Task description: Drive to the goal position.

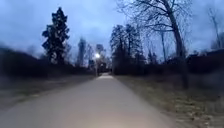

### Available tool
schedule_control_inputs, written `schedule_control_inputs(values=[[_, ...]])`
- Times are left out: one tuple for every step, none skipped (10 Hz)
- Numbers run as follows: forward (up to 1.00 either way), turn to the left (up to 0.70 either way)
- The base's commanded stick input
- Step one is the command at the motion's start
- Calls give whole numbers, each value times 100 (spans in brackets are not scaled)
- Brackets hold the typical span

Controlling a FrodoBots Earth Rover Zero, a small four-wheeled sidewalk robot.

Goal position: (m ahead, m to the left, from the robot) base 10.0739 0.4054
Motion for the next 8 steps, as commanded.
schedule_control_inputs(values=[[100,-29],[100,-38],[100,-18],[100,0],[100,0],[100,0],[100,0],[100,6]])
